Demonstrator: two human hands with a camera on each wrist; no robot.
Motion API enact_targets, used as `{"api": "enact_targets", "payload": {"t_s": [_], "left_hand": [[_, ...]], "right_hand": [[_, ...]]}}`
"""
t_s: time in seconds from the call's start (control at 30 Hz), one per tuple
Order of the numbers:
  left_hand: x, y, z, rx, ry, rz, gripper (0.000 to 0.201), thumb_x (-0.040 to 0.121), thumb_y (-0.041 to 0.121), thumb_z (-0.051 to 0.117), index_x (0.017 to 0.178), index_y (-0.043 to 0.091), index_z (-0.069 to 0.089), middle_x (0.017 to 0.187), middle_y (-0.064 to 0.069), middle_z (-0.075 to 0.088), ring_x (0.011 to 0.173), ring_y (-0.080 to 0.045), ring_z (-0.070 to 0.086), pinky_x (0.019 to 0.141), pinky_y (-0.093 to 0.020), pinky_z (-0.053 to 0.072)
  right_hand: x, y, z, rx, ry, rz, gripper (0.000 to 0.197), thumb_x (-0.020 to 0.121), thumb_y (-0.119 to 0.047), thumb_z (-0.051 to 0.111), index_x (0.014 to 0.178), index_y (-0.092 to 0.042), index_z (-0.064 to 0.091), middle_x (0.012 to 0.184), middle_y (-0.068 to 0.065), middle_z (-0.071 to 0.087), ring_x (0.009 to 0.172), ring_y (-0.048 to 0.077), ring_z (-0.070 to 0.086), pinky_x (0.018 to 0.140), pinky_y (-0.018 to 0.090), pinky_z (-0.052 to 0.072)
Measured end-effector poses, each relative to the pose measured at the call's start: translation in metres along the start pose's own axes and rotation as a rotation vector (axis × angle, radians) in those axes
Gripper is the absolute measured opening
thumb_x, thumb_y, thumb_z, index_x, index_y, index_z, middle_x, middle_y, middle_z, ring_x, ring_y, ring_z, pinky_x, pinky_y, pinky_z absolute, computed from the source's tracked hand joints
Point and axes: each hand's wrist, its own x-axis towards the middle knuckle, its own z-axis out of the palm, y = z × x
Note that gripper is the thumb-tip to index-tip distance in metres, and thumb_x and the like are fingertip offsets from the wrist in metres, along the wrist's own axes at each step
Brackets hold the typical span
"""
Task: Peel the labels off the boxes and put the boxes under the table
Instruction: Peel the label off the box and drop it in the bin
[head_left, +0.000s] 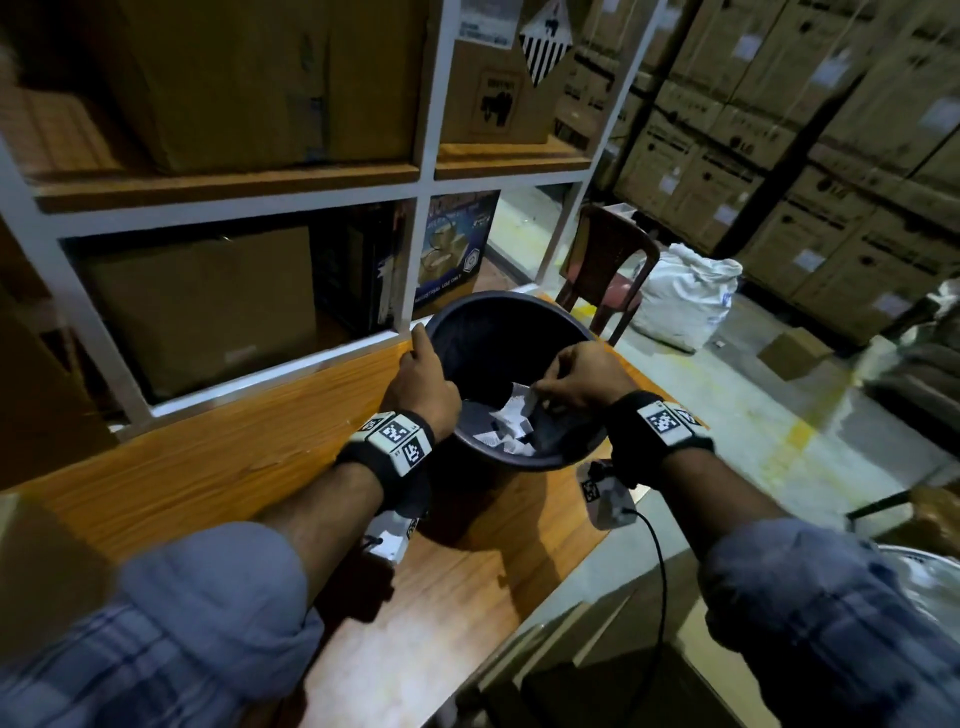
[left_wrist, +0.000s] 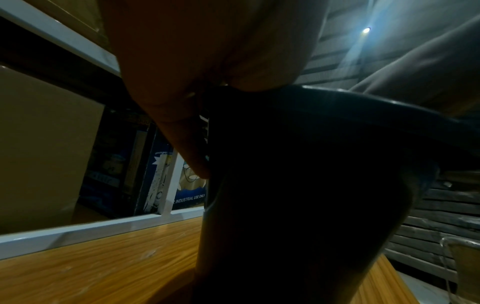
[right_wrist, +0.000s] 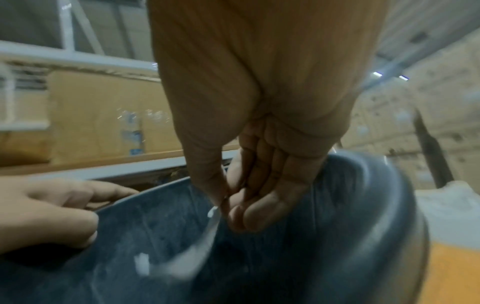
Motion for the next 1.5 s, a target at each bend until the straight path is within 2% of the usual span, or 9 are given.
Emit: {"api": "enact_targets", "payload": {"t_s": [0.17,0.27,0.37,0.5,0.63,0.8,1.17,1.37,1.5], "left_hand": [[-0.004,0.002,-0.001,0.019,-0.033,0.029,0.090,0.098,0.009,0.053,0.164,0.026,-0.007,0.149,-0.019,0.044,0.106,-0.040,0.061,0.084,-0.049,0.056],[-0.007,0.002,0.000,0.025,-0.027,0.039,0.090,0.098,0.008,0.053,0.164,0.026,-0.005,0.150,-0.018,0.043,0.109,-0.038,0.061,0.086,-0.048,0.055],[-0.011,0.003,0.000,0.016,-0.019,0.031,0.090,0.099,0.006,0.053,0.165,0.026,-0.005,0.152,-0.017,0.040,0.108,-0.036,0.060,0.082,-0.043,0.052],[-0.015,0.004,0.000,0.016,-0.026,0.038,0.090,0.100,0.003,0.052,0.166,0.023,-0.006,0.156,-0.018,0.035,0.115,-0.036,0.058,0.085,-0.039,0.048],[-0.016,0.004,0.002,0.037,-0.035,0.053,0.093,0.099,0.006,0.055,0.165,0.023,-0.007,0.159,-0.018,0.032,0.117,-0.036,0.058,0.093,-0.045,0.053],[-0.013,0.001,0.000,0.042,-0.039,0.046,0.093,0.100,0.009,0.055,0.165,0.025,-0.009,0.159,-0.018,0.033,0.115,-0.035,0.059,0.089,-0.044,0.054],[-0.008,-0.002,0.003,-0.031,-0.033,0.084,0.088,0.100,0.007,0.049,0.165,0.030,-0.004,0.147,-0.018,0.044,0.102,-0.032,0.059,0.076,-0.041,0.053],[0.009,-0.001,0.005,-0.143,-0.045,0.053,0.088,0.100,0.012,0.048,0.165,0.027,-0.009,0.119,-0.026,0.063,0.080,-0.029,0.056,0.054,-0.030,0.037],[0.021,0.001,0.008,-0.167,-0.065,0.011,0.081,0.103,0.022,0.046,0.166,0.029,-0.005,0.104,-0.019,0.066,0.072,-0.028,0.057,0.059,-0.032,0.040]], "right_hand": [[0.000,-0.012,-0.004,-0.160,0.063,-0.065,0.032,0.078,-0.025,0.090,0.086,-0.018,0.059,0.081,-0.004,0.061,0.076,0.016,0.055,0.057,0.029,0.037],[0.003,-0.021,-0.003,-0.245,0.033,-0.088,0.031,0.079,-0.031,0.091,0.092,-0.015,0.067,0.086,-0.003,0.063,0.081,0.018,0.056,0.063,0.027,0.037],[0.006,-0.028,-0.005,-0.297,-0.029,-0.077,0.029,0.076,-0.034,0.093,0.087,-0.016,0.073,0.076,-0.007,0.063,0.074,0.014,0.057,0.053,0.023,0.035],[0.016,-0.034,-0.001,-0.338,-0.055,-0.036,0.031,0.073,-0.024,0.095,0.095,-0.014,0.075,0.084,-0.001,0.067,0.078,0.019,0.061,0.070,0.029,0.045],[0.031,-0.039,0.010,-0.463,-0.067,-0.052,0.016,0.096,-0.009,0.067,0.110,-0.004,0.072,0.100,0.015,0.071,0.100,0.037,0.069,0.076,0.039,0.046],[0.036,-0.037,0.014,-0.515,-0.079,-0.033,0.013,0.095,-0.002,0.063,0.106,-0.005,0.070,0.088,0.009,0.065,0.093,0.036,0.069,0.077,0.044,0.056],[0.021,-0.040,0.004,-0.438,-0.111,-0.064,0.037,0.091,-0.030,0.078,0.119,-0.007,0.070,0.109,0.013,0.072,0.103,0.032,0.069,0.077,0.034,0.048],[-0.011,-0.038,-0.003,-0.345,-0.368,-0.120,0.037,0.094,-0.053,0.072,0.090,-0.017,0.079,0.077,-0.003,0.075,0.070,0.012,0.069,0.062,0.029,0.048],[-0.032,-0.032,-0.003,-0.328,-0.412,-0.157,0.051,0.091,-0.066,0.067,0.089,-0.017,0.079,0.083,0.002,0.075,0.080,0.020,0.070,0.073,0.043,0.056]]}}
